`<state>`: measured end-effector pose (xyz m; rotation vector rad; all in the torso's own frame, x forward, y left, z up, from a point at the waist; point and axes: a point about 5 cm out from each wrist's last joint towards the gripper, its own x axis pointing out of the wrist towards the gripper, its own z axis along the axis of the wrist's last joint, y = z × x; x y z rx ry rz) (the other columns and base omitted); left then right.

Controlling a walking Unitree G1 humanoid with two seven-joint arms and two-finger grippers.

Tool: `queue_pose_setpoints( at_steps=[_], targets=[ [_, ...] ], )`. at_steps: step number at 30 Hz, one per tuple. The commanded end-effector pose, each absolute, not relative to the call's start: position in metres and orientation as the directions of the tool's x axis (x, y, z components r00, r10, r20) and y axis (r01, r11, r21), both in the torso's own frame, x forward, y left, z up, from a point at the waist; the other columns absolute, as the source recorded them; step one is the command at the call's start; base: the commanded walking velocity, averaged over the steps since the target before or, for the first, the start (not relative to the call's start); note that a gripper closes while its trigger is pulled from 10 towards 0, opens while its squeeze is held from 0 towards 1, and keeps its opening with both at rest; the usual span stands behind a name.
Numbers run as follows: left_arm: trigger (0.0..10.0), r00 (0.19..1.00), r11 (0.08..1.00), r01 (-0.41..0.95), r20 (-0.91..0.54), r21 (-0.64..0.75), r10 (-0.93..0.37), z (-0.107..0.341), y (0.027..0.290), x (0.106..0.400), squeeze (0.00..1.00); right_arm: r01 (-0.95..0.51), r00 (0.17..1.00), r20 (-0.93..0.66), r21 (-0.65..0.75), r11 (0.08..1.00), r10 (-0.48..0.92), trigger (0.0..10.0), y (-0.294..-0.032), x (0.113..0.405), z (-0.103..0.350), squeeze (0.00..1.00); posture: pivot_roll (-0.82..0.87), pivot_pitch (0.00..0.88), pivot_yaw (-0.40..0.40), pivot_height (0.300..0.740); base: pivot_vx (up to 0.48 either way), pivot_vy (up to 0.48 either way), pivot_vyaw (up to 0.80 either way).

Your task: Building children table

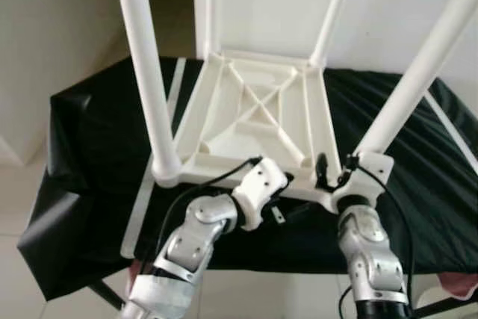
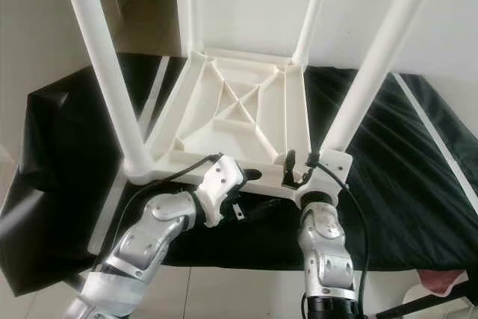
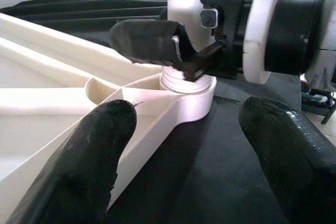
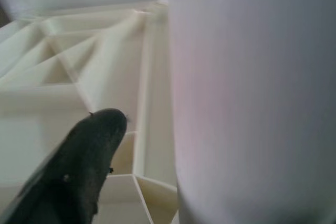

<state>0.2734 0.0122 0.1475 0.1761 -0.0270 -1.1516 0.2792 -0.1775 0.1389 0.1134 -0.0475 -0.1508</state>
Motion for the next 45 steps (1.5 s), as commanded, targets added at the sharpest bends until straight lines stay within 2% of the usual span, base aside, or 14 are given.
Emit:
queue_pose_setpoints(
  at_steps=[1,11,12,13,17,20,29,30,32,33,42,43,44,45],
  targets=[
    [10.0,0.446,0.431,0.887,-0.063,0.164,-0.893,0.148,0.013,0.275,0.00,0.080,0.993,0.076,0.075,0.994,-0.086,10.0,-0.191,0.277,0.143,1.00,0.06,0.000,-0.062,0.740,0.000,0.000,0.00],
    [10.0,0.450,0.435,0.885,-0.067,0.165,-0.890,0.148,0.015,0.274,0.00,-0.050,0.997,0.052,0.002,0.999,0.050,10.0,-0.216,0.272,0.140,0.97,0.06,0.000,-0.057,0.740,0.000,0.000,0.00],
    [10.0,0.452,0.437,0.885,-0.069,0.162,-0.889,0.148,0.016,0.274,0.00,-0.089,0.995,0.036,-0.019,0.996,0.089,10.0,-0.222,0.271,0.139,0.34,0.06,0.000,-0.055,0.740,0.000,0.000,0.00],
    [10.0,0.449,0.434,0.887,-0.072,0.159,-0.891,0.147,0.016,0.273,0.00,-0.145,0.989,0.013,-0.054,0.988,0.145,10.0,-0.226,0.272,0.137,0.00,0.05,0.000,-0.046,0.740,0.000,0.000,0.00],
    [10.0,0.444,0.429,0.889,-0.076,0.158,-0.893,0.147,0.016,0.272,0.00,-0.197,0.980,-0.011,-0.076,0.977,0.197,10.0,-0.228,0.273,0.135,0.00,0.05,0.000,-0.041,0.740,0.000,0.000,0.00],
    [10.0,0.435,0.419,0.893,-0.083,0.162,-0.896,0.147,0.016,0.273,0.00,-0.388,0.921,-0.079,-0.133,0.912,0.381,10.0,-0.224,0.278,0.133,0.00,0.05,0.000,-0.037,0.740,0.000,0.000,0.00],
    [10.0,0.426,0.411,0.897,-0.077,0.162,-0.901,0.148,0.012,0.274,0.00,-0.518,0.855,-0.138,-0.174,0.838,0.500,9.8,-0.225,0.291,0.133,0.00,0.03,0.000,-0.024,0.740,0.000,0.000,0.00],
    [10.0,0.422,0.406,0.899,-0.076,0.163,-0.903,0.148,0.011,0.274,0.00,-0.531,0.847,-0.140,-0.190,0.826,0.512,0.4,-0.225,0.293,0.134,0.00,0.03,0.000,-0.024,0.740,0.000,0.000,0.00],
    [10.0,0.419,0.403,0.901,-0.076,0.162,-0.905,0.148,0.011,0.274,0.00,-0.541,0.841,-0.142,-0.200,0.817,0.522,0.4,-0.226,0.295,0.135,0.00,0.03,0.000,-0.023,0.740,0.000,0.000,0.00],
    [10.0,0.418,0.402,0.901,-0.077,0.163,-0.905,0.148,0.011,0.274,0.00,-0.548,0.836,-0.148,-0.204,0.811,0.528,0.0,-0.227,0.297,0.136,0.00,0.03,0.000,-0.024,0.740,0.000,0.000,0.00],
    [10.0,0.410,0.391,0.905,-0.097,0.169,-0.907,0.143,0.009,0.274,0.00,-0.562,0.826,-0.165,-0.186,0.806,0.538,0.0,-0.233,0.292,0.128,0.00,0.02,0.000,-0.020,0.740,0.000,0.000,0.00],
    [10.0,0.410,0.390,0.905,-0.104,0.170,-0.906,0.141,0.008,0.275,0.00,-0.553,0.832,-0.158,-0.166,0.816,0.532,1.4,-0.233,0.290,0.126,0.00,0.02,0.000,-0.020,0.740,0.000,0.000,0.00],
    [10.0,0.410,0.390,0.905,-0.104,0.170,-0.906,0.141,0.008,0.275,0.00,-0.553,0.832,-0.158,-0.166,0.816,0.532,1.4,-0.233,0.290,0.126,0.00,0.02,0.000,-0.020,0.740,0.000,0.000,0.00],
    [10.0,0.411,0.391,0.905,-0.107,0.170,-0.905,0.140,0.008,0.275,0.00,-0.541,0.840,-0.141,-0.154,0.827,0.524,10.0,-0.232,0.288,0.126,0.00,0.01,0.000,-0.018,0.740,0.000,0.000,0.00]
  ],
)
